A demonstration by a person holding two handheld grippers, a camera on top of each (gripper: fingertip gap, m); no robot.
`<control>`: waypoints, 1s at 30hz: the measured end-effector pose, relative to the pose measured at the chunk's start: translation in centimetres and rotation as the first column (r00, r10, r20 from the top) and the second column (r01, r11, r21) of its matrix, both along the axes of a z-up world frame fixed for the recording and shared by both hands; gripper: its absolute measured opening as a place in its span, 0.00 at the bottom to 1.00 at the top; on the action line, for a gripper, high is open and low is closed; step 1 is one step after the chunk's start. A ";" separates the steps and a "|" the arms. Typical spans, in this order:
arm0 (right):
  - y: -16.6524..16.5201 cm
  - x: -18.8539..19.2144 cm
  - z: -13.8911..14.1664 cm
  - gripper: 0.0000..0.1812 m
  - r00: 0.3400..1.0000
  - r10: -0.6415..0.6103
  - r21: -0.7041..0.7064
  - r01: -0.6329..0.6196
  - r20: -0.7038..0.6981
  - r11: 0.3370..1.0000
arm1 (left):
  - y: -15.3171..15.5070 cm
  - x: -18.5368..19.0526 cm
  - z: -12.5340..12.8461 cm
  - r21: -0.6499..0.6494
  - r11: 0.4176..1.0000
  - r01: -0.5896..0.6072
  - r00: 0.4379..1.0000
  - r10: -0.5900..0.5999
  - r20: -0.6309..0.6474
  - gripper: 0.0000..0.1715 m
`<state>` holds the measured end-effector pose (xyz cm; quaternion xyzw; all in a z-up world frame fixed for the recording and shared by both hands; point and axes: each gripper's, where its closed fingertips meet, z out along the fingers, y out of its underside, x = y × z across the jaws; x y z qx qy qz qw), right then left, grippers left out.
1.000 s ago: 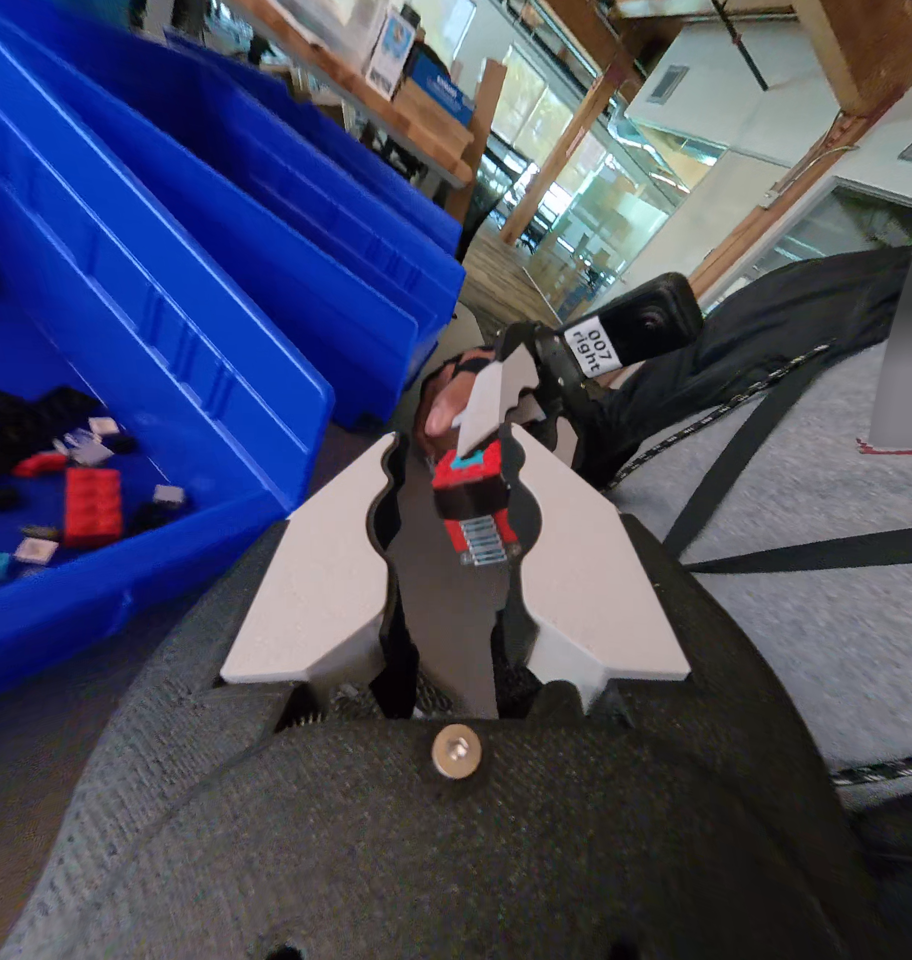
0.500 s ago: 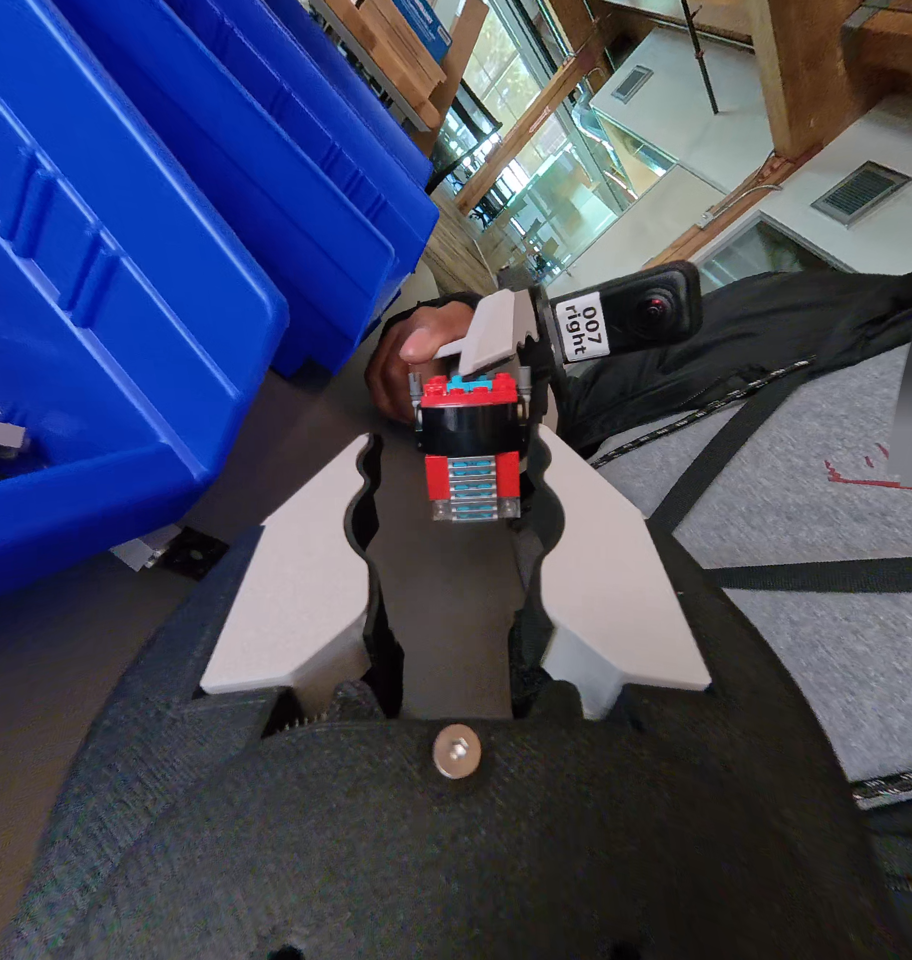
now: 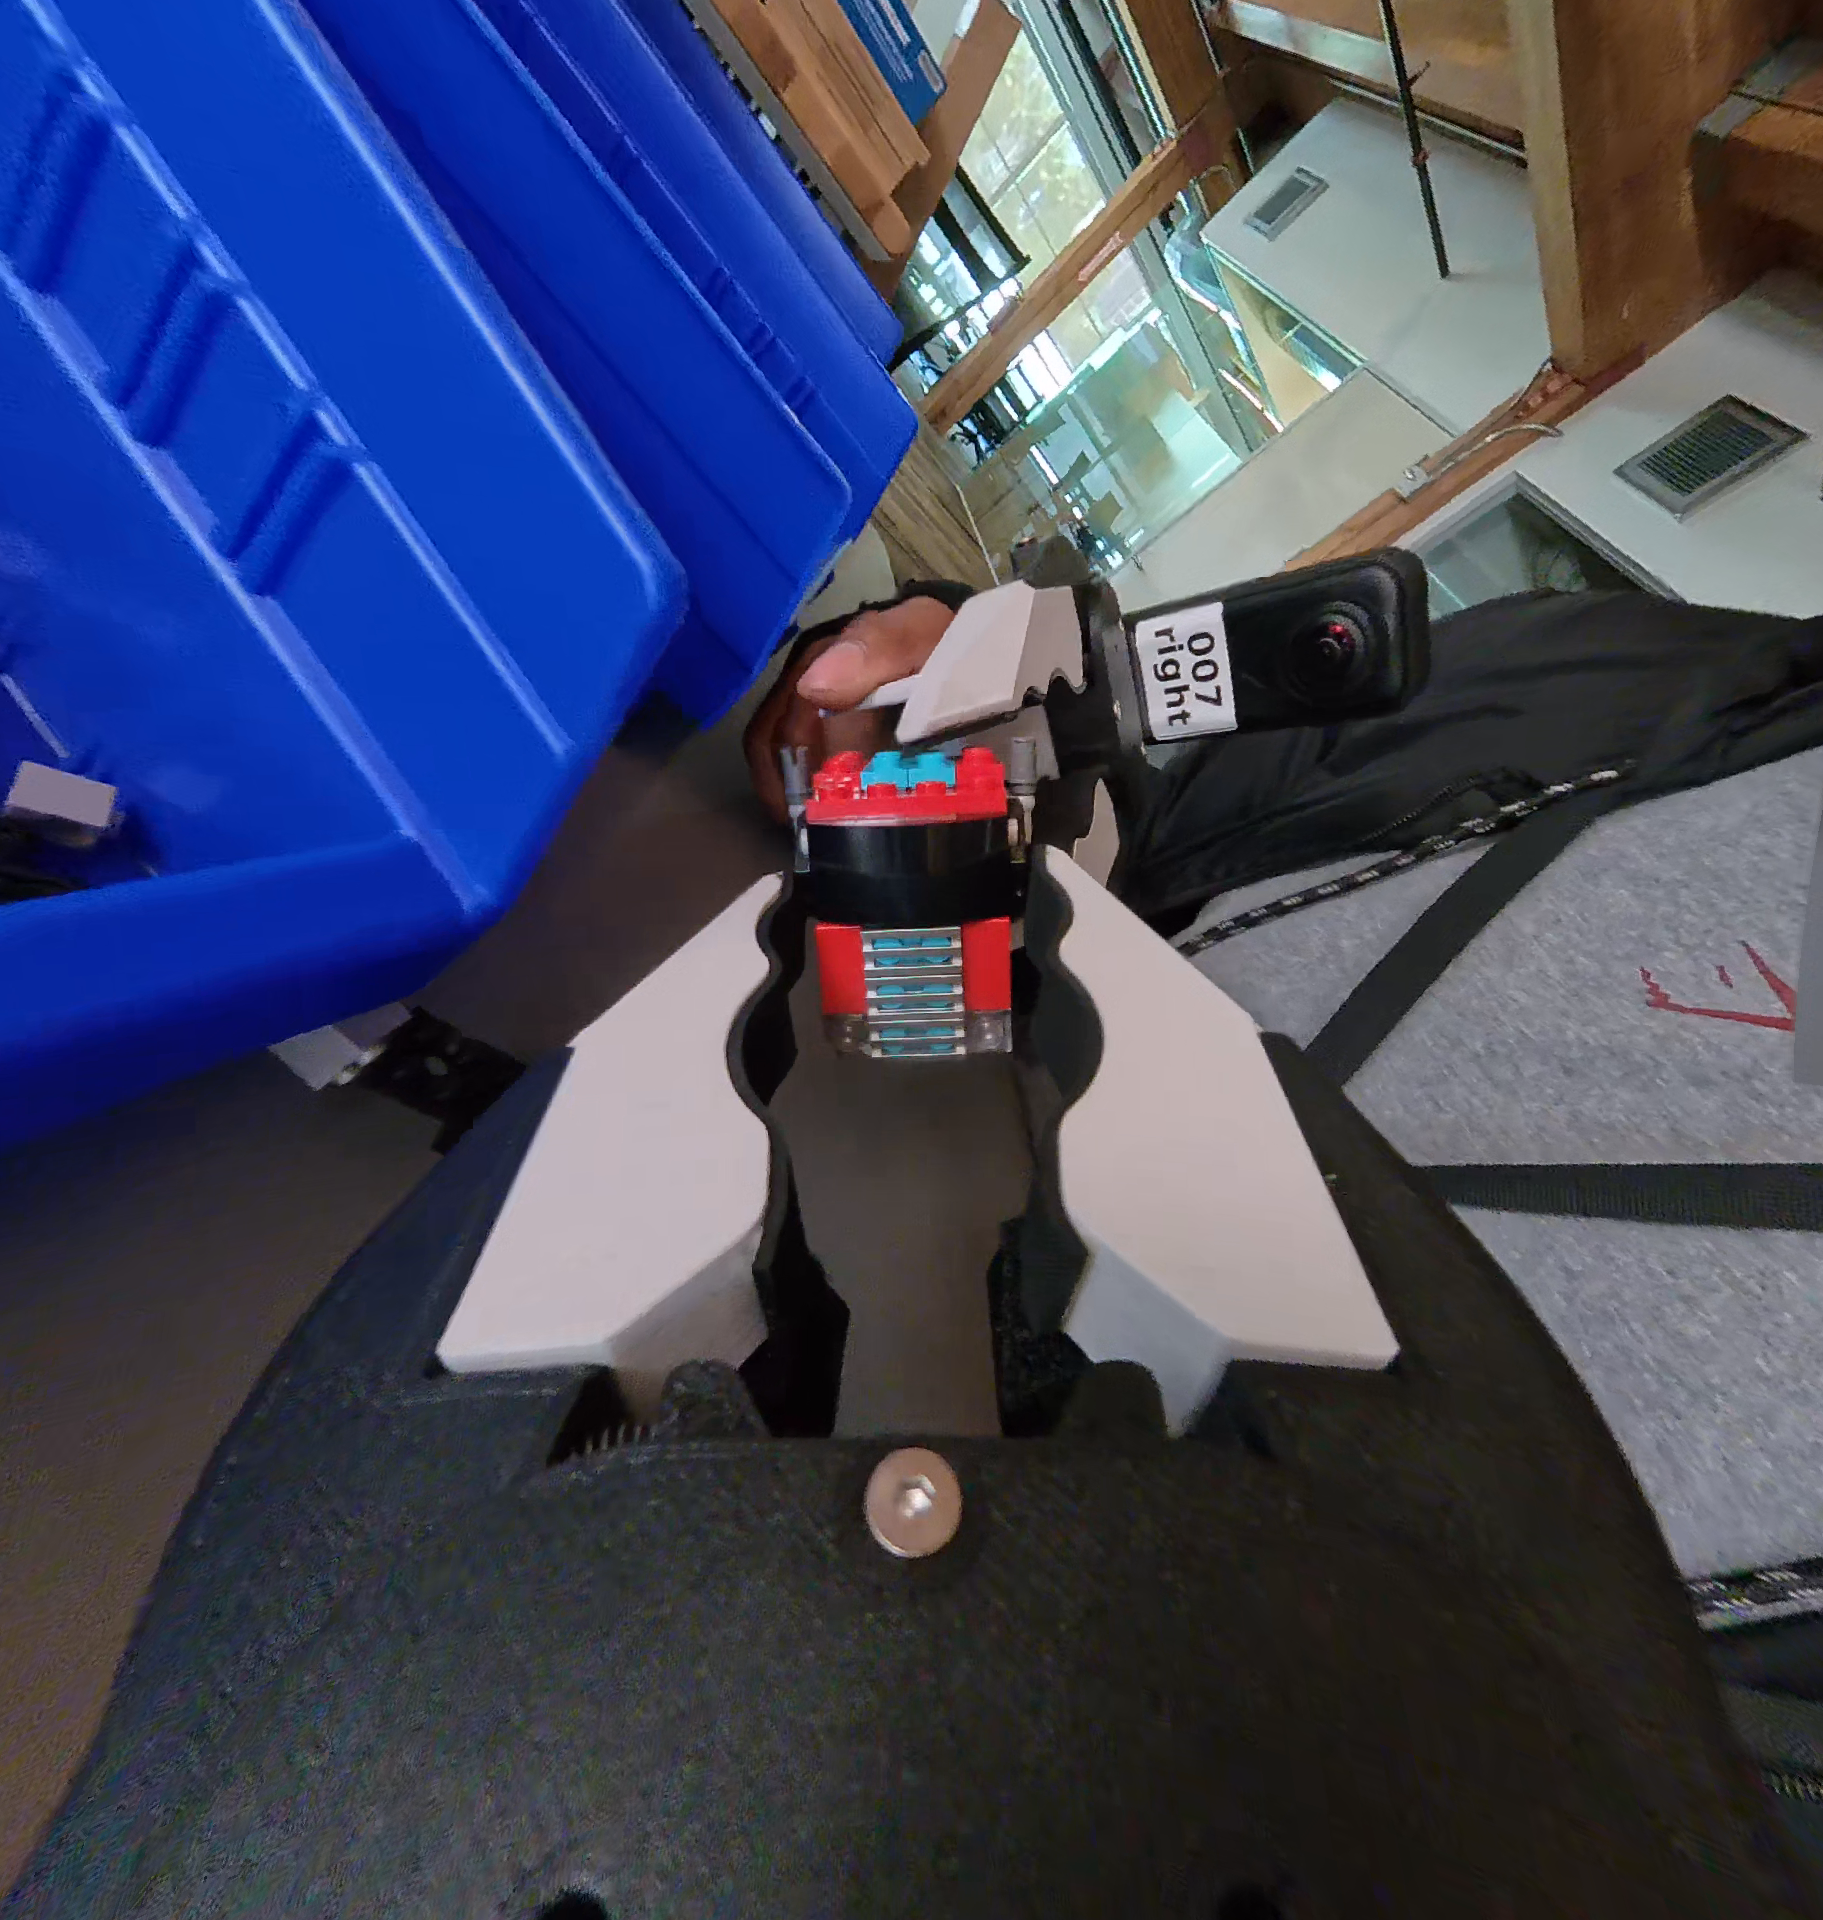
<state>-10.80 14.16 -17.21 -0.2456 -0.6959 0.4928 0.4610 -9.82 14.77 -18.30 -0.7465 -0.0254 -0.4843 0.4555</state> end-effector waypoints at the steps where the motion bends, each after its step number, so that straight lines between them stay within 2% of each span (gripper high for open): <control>1: 0.2 -0.1 0.1 0.22 1.000 -0.009 -0.019 0.009 0.009 1.000 | -0.1 -0.5 0.2 0.003 1.000 -0.017 1.000 0.017 0.001 0.26; 4: 0.7 -0.4 0.2 0.22 0.998 -0.006 -0.108 0.013 0.064 0.994 | -0.7 -2.3 0.8 0.022 0.998 -0.067 0.998 0.067 -0.019 0.26; 7: -0.5 -0.4 -1.2 0.22 0.976 0.076 -0.164 -0.042 0.206 0.986 | -1.8 -4.4 1.1 0.029 0.993 -0.117 0.991 0.118 -0.063 0.26; 10: -2.2 -0.4 -3.2 0.22 0.936 0.125 -0.109 -0.094 0.328 0.990 | -3.0 -5.9 0.7 0.022 0.988 -0.150 0.981 0.152 -0.124 0.26; 13: -2.8 -0.9 -5.3 0.22 0.902 0.087 -0.018 -0.087 0.424 0.996 | -3.9 -7.2 0.2 0.007 0.981 -0.191 0.970 0.190 -0.149 0.26; 17: -4.4 -0.4 -6.8 0.23 0.830 0.129 -0.021 -0.140 0.543 0.990 | -4.3 -8.9 -0.2 -0.009 0.966 -0.260 0.955 0.256 -0.153 0.26; 22: -5.1 -0.9 -8.8 0.22 0.794 0.059 0.101 -0.149 0.605 0.984 | -4.6 -9.7 0.1 0.004 0.955 -0.296 0.943 0.293 -0.160 0.26; 30: -6.5 -2.6 -9.3 0.21 0.812 -0.008 0.190 -0.127 0.584 0.974 | -4.5 -9.9 0.8 0.029 0.947 -0.319 0.933 0.319 -0.166 0.26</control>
